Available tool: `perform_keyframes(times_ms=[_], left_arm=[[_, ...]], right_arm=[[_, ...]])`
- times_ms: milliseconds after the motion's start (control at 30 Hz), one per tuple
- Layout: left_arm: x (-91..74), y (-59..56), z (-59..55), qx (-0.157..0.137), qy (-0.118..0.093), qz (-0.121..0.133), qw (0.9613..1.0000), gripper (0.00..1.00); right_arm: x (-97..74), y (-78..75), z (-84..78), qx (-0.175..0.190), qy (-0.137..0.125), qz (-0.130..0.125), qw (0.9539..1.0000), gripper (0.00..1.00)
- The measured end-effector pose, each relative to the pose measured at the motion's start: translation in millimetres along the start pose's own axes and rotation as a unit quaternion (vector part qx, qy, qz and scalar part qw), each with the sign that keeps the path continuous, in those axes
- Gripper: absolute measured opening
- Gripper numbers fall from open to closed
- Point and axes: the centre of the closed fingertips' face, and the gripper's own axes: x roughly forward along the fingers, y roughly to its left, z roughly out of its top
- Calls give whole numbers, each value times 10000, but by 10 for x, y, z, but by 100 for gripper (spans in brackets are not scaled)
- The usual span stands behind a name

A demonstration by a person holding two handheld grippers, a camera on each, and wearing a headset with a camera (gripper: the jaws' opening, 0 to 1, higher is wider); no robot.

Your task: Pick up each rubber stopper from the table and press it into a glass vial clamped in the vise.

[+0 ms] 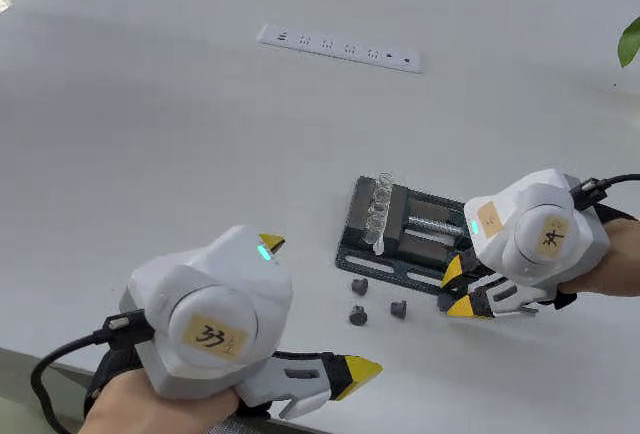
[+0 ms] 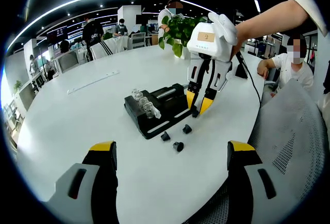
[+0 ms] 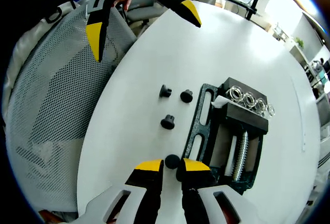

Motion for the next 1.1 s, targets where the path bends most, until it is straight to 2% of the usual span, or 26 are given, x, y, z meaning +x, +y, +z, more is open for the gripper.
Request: perform_keyframes(times_ms=[767, 1100], left_arm=[[2, 7, -7, -55, -8, 29, 10000, 87], [-5, 42, -17, -80, -21, 79, 9999, 86]], right_arm=[[26, 7, -18, -201, 167, 3, 9997, 8], [26, -8, -31, -131, 241, 161, 9995, 7]])
